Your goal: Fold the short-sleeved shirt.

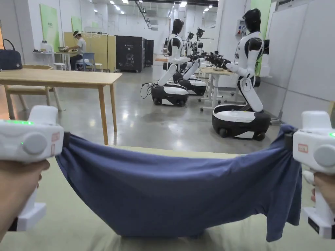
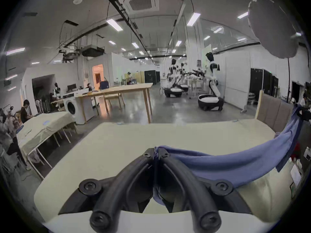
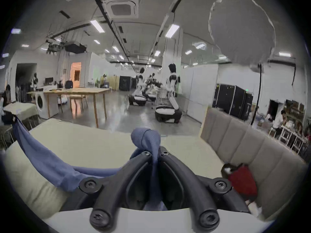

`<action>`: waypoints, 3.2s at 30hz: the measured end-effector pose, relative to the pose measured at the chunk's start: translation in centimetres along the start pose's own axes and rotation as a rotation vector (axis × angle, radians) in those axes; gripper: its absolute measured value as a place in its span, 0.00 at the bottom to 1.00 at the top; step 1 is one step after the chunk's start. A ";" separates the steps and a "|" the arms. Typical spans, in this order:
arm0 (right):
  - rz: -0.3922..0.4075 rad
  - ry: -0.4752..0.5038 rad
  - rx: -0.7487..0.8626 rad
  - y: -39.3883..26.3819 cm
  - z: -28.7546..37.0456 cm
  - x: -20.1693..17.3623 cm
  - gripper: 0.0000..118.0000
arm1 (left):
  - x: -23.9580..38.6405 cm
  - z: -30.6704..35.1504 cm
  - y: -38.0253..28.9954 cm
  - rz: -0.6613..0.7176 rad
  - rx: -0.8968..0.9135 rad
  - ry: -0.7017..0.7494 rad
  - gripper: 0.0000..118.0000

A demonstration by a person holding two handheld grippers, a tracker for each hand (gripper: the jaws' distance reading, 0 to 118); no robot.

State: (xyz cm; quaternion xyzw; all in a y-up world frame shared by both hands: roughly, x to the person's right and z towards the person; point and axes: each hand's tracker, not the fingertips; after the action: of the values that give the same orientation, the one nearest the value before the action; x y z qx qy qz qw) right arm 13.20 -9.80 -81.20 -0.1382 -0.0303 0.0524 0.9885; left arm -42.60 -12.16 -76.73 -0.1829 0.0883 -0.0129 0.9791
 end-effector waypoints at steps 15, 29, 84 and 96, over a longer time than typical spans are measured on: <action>0.071 0.200 -0.336 -21.4 14.2 4.1 0.04 | -1.4 14.6 -21.4 0.029 -0.372 -0.182 0.01; -0.033 0.311 -0.205 -21.1 22.8 0.3 0.97 | 3.5 23.9 -20.3 -0.020 -0.129 -0.149 0.96; 0.239 0.310 -0.572 -23.5 -12.2 -9.4 1.00 | -2.3 13.0 -25.1 0.016 -0.394 -0.179 0.01; 0.175 0.372 -0.617 -24.3 -10.2 -10.8 0.05 | -1.7 11.5 -26.5 0.013 -0.395 -0.162 0.01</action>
State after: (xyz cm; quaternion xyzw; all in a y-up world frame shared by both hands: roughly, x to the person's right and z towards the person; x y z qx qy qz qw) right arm 5.55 -36.99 -84.80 -0.4392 0.1477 0.0992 0.8806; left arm -42.07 -32.67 -56.35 -0.3710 0.0113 0.0255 0.9282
